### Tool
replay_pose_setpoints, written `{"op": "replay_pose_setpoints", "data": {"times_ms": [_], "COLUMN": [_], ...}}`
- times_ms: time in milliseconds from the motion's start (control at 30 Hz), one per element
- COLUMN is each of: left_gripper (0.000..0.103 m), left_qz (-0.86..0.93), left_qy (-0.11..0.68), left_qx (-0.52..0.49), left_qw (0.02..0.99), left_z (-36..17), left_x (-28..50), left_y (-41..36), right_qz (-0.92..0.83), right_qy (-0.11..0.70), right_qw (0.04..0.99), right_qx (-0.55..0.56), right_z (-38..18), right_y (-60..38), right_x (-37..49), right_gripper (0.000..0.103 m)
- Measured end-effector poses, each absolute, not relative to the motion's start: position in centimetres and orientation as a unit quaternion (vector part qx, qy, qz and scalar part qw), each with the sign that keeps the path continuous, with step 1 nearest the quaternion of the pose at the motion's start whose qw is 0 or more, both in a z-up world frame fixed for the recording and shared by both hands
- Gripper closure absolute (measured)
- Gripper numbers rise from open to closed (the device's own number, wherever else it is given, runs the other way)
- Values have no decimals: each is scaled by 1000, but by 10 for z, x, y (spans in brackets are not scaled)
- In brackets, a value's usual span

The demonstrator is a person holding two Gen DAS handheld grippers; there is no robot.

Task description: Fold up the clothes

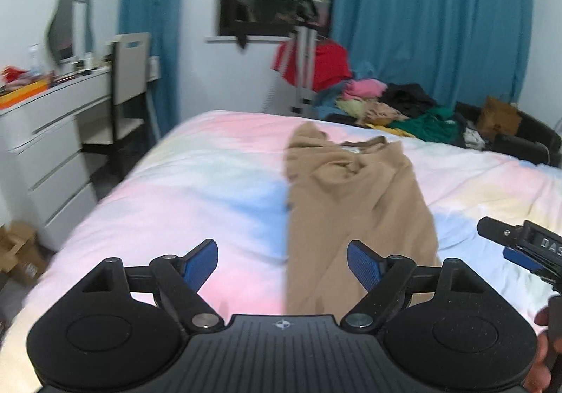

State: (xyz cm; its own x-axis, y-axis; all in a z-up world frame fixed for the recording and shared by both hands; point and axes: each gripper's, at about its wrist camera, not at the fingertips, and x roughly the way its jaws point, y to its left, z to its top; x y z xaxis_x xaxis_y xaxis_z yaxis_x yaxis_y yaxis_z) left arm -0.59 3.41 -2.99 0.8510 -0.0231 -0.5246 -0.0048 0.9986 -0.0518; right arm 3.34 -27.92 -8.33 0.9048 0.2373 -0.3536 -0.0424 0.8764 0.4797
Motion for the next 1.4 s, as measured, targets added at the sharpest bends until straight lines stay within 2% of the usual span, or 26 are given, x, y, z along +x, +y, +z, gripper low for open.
{"op": "replay_pose_setpoints", "data": {"times_ms": [167,300,467,533,600,867,1100,1167,1233,1267,1300,1400], "left_gripper": [20,20,20,20,20,20,20,20,20,20,20,20], "left_qz": [9,17,17,18,23,47,60,58,54,52,50,46], "left_qy": [250,241,220,213,211,206,209,213,219,222,227,239], "left_qx": [-67,-105,-112,-116,-126,-181,-173,-168,-164,-164,-165,-176], "left_qw": [966,965,969,970,969,961,961,961,960,960,958,954], "left_z": [-19,-19,-16,-15,-16,-15,-14,-15,-16,-17,-18,-22], "left_x": [-69,-93,-106,-107,-107,-112,-114,-112,-110,-108,-107,-105], "left_y": [80,104,118,124,132,168,172,169,166,164,164,166], "right_qz": [146,189,245,273,304,394,395,381,366,362,359,356], "right_qy": [251,280,304,314,322,364,383,393,399,397,395,381], "right_qw": [935,932,914,903,893,843,834,836,840,843,845,852], "right_qx": [203,133,109,102,83,49,41,37,31,30,30,46], "right_z": [-77,-75,-74,-77,-81,-104,-117,-121,-128,-128,-128,-121], "right_y": [-252,-216,-170,-144,-118,-48,-39,-42,-40,-42,-45,-56], "right_x": [4,-14,-44,-56,-64,-66,-55,-51,-49,-49,-50,-53], "right_gripper": [18,18,18,24,24,37,38,53,75,81,91,94]}}
